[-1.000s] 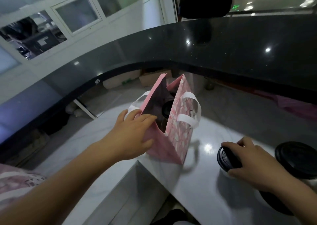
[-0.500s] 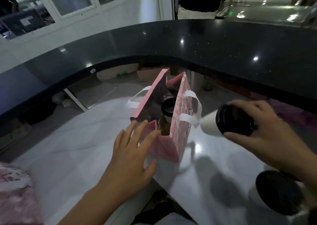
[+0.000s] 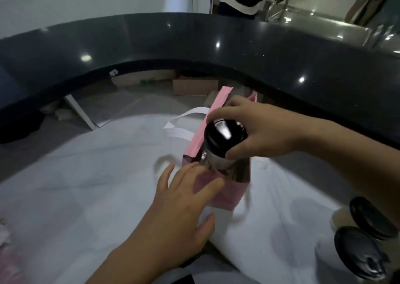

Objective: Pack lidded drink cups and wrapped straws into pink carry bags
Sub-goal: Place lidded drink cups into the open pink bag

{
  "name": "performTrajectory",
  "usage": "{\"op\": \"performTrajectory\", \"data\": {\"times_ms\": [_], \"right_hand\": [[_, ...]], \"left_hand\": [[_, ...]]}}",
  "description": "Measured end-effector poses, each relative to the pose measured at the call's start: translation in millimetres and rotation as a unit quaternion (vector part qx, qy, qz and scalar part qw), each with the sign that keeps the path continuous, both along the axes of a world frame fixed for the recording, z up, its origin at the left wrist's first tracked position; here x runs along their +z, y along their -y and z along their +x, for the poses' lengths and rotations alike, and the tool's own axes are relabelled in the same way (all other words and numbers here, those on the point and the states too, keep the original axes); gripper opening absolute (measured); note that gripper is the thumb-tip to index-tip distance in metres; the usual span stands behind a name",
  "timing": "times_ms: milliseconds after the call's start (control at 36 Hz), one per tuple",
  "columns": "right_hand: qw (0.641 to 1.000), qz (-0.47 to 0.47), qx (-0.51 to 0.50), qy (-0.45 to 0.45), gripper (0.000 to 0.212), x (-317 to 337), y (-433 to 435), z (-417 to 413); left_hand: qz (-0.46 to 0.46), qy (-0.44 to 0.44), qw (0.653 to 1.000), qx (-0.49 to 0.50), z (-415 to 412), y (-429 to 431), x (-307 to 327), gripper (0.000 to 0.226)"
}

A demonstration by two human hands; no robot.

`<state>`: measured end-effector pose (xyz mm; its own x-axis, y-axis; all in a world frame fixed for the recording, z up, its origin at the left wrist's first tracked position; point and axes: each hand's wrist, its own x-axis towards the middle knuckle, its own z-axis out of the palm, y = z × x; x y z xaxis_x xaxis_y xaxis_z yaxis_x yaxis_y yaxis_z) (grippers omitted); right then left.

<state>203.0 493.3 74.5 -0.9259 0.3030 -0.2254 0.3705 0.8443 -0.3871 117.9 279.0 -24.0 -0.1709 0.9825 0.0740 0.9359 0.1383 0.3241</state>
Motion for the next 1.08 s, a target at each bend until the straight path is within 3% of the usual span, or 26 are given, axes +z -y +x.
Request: {"op": "performTrajectory", "data": {"times_ms": [194,333,500,778,1083], "right_hand": [[0.994,0.035,0.041,0.091,0.065,-28,-7,-35],[0.992,0.045,0.054,0.109,0.068,-45,-7,-43],[0.988,0.064,0.071,0.12,0.067,-64,0,-46],[0.982,0.101,0.049,0.151,0.078,-83,9,-43],[0.972,0.134,0.032,0.191,0.071,-94,8,-51]], "left_hand": [[0.038,0.022,0.999,0.025,-33,14,-4,0.06],[0.04,0.043,0.998,0.001,-52,19,-7,0.05],[0.06,0.068,0.995,-0.039,-59,21,-13,0.055],[0.02,0.046,0.997,-0.059,-66,19,-15,0.062],[-0.007,0.035,0.997,-0.069,-80,20,-16,0.07]]}}
